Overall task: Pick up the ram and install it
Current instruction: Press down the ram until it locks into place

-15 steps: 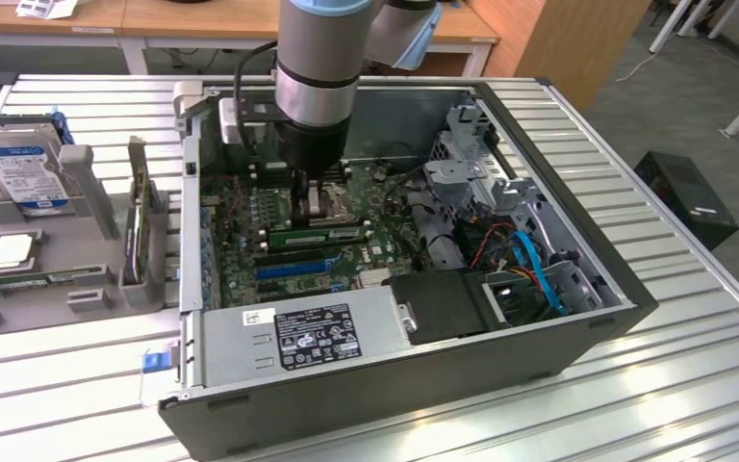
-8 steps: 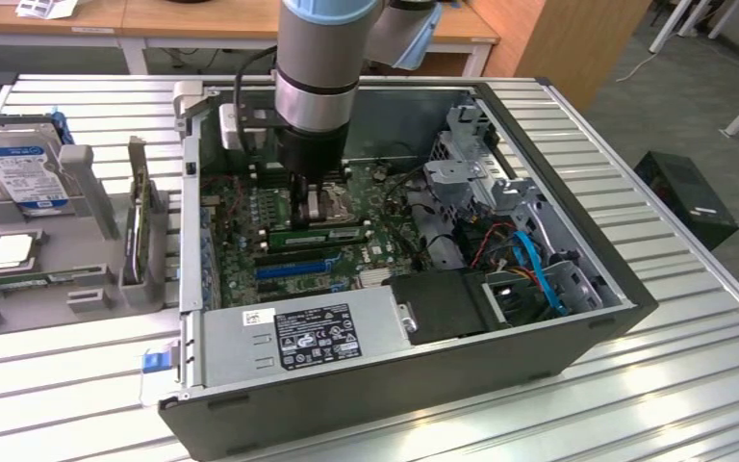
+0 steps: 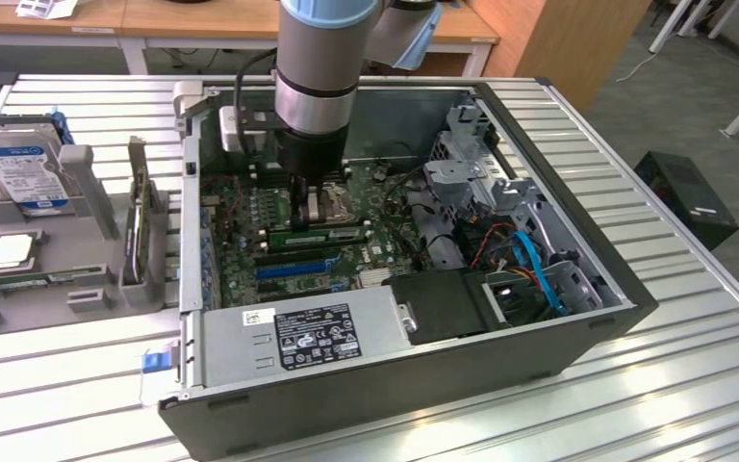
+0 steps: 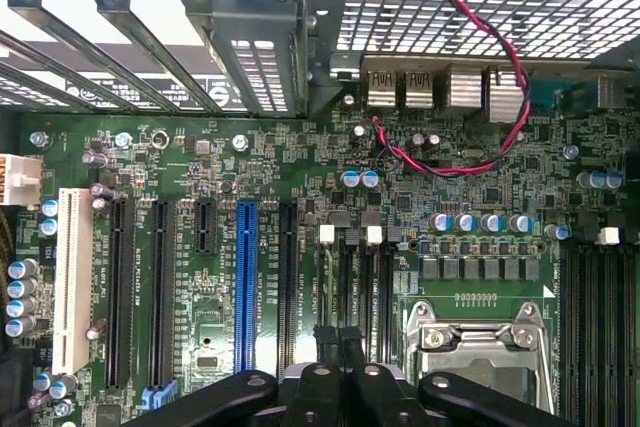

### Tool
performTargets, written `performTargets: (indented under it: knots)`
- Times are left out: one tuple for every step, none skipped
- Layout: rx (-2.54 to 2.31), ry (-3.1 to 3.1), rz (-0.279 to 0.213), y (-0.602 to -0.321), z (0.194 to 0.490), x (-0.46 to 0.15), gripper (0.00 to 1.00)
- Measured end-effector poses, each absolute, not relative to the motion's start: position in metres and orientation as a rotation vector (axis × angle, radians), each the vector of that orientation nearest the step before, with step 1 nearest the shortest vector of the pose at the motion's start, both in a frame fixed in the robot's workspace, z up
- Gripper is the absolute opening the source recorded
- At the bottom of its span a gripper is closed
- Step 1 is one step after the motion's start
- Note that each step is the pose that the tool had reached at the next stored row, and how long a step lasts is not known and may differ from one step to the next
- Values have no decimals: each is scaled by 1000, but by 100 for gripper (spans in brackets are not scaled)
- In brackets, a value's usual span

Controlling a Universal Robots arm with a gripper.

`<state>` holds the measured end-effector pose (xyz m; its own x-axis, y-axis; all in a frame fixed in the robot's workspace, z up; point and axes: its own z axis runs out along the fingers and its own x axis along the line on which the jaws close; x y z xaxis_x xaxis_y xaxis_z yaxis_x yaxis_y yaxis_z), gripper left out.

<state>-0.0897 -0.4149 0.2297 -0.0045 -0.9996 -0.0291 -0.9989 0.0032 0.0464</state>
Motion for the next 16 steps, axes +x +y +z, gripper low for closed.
performTargets:
  knots:
    - [2208, -2216, -83, -415, 229, -90, 11]
    - [2208, -2216, -83, -415, 228, -90, 11]
    - [2207, -2216, -83, -415, 228, -90, 11]
    - [2207, -2216, -83, -415, 228, -90, 11]
    - [2207, -2216, -83, -415, 228, -90, 11]
    - [2207, -2216, -83, -415, 228, -90, 11]
    - [2207, -2216, -83, -415, 228, -90, 11]
    - [2207, -2216, -83, -415, 228, -90, 11]
    - [2208, -2216, -84, -415, 227, -90, 11]
    - [2207, -2216, -84, -415, 227, -90, 11]
    - [2207, -2216, -84, -415, 227, -90, 11]
    - [2207, -2216, -83, -415, 226, -90, 11]
    - [2207, -2216, -84, -415, 226, -90, 11]
    - [2207, -2216, -83, -415, 226, -90, 11]
    - [2207, -2216, -83, -415, 226, -90, 11]
    - [2207, -2216, -84, -415, 226, -90, 11]
